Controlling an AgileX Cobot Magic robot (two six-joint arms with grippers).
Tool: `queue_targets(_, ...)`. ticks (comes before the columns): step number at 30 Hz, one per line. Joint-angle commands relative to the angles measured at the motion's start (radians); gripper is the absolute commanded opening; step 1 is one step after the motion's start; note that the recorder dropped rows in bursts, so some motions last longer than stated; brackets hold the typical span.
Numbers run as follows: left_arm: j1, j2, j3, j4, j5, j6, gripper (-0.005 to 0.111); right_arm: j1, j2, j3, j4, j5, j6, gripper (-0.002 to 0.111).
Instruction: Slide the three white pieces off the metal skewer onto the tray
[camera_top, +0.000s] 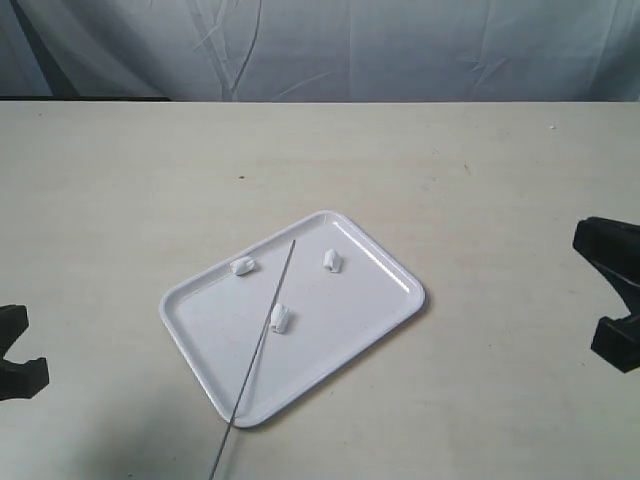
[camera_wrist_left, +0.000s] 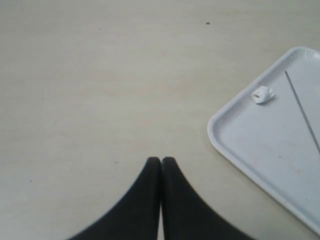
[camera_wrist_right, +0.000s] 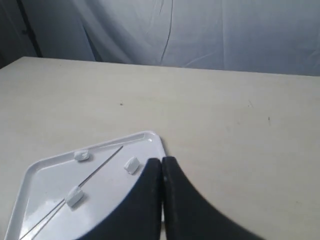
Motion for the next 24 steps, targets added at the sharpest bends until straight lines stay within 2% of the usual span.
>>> queue_targets(1,-0.005,-0.006,0.003,0.001,0.002,0.001,0.0,-0.004,0.001,0.003,0.028,-0.046,0.002,-0.001)
queue_targets(5,-0.005,-0.018,0.003,0.009,0.002,0.009,0.0,-0.004,0.001,0.003,0.028,-0.046,0.002,-0.001)
queue_targets(9,-0.005,-0.093,0.009,0.202,-0.051,0.06,0.0,-0.004,0.001,0.003,0.021,-0.046,0.002,-0.001)
queue_targets(11,0.013,-0.145,0.009,0.281,-0.077,0.064,0.0,-0.004,-0.008,0.009,-0.061,-0.028,-0.018,-0.001)
queue_targets(13,0.059,-0.223,0.009,0.286,-0.086,0.055,0.0,-0.029,-0.041,0.031,-0.135,-0.019,-0.018,-0.001)
queue_targets(19,0.285,-0.484,0.009,0.265,-0.034,-0.064,0.0,-0.233,-0.15,0.131,-0.149,-0.013,-0.018,-0.001)
queue_targets(21,0.327,-0.538,0.009,0.265,0.01,-0.066,0.0,-0.281,-0.188,0.167,-0.149,-0.017,-0.018,-0.001)
queue_targets(24,0.345,-0.588,0.009,0.278,0.075,-0.066,0.0,-0.349,-0.26,0.208,-0.159,-0.02,-0.018,-0.001)
